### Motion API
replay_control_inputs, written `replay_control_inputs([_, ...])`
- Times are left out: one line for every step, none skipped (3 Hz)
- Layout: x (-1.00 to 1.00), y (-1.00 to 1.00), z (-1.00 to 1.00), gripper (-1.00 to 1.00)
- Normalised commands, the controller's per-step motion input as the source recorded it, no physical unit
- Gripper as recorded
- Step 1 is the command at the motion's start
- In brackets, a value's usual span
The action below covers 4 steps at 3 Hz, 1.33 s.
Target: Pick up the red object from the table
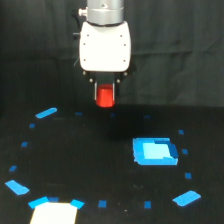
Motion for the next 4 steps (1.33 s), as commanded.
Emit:
replay_control_inputs([-0.19,-0.33,-0.06,-1.00])
replay_control_inputs([0.30,-0.08,0.14,-0.70])
replay_control_inputs([0.12,-0.12,-0.08,-0.99])
replay_control_inputs([-0.32,0.04,-0.26,-1.00])
